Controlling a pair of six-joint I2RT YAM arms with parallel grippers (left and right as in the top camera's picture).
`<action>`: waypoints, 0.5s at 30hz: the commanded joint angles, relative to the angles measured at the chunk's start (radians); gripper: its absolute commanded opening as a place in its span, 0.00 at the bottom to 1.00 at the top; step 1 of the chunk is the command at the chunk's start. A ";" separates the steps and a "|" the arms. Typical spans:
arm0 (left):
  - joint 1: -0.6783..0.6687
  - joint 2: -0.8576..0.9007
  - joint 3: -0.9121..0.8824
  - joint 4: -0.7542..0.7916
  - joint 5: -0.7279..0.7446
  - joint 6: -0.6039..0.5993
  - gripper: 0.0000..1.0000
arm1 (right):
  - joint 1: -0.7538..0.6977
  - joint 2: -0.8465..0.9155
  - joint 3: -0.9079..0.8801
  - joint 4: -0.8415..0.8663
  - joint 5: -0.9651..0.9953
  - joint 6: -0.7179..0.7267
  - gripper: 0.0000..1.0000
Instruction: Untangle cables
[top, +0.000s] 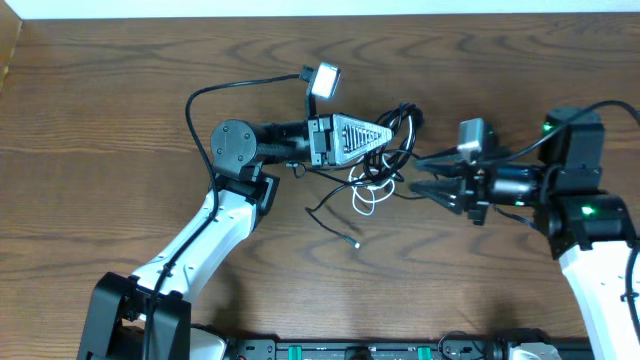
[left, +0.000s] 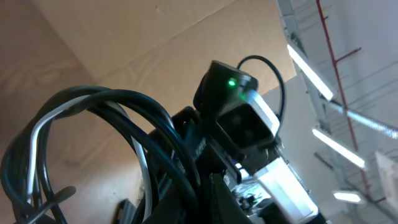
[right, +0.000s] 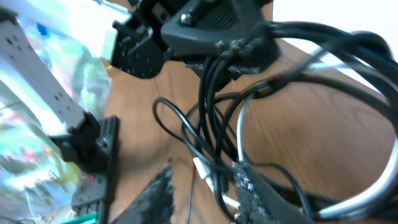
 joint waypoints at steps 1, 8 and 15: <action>-0.002 -0.013 0.011 0.014 -0.027 -0.067 0.07 | 0.072 0.006 -0.002 0.042 0.125 -0.014 0.27; -0.002 -0.013 0.011 0.015 -0.031 -0.068 0.08 | 0.154 0.040 -0.002 0.166 0.342 0.140 0.25; -0.002 -0.013 0.011 0.090 -0.032 -0.109 0.08 | 0.157 0.087 -0.002 0.249 0.349 0.193 0.25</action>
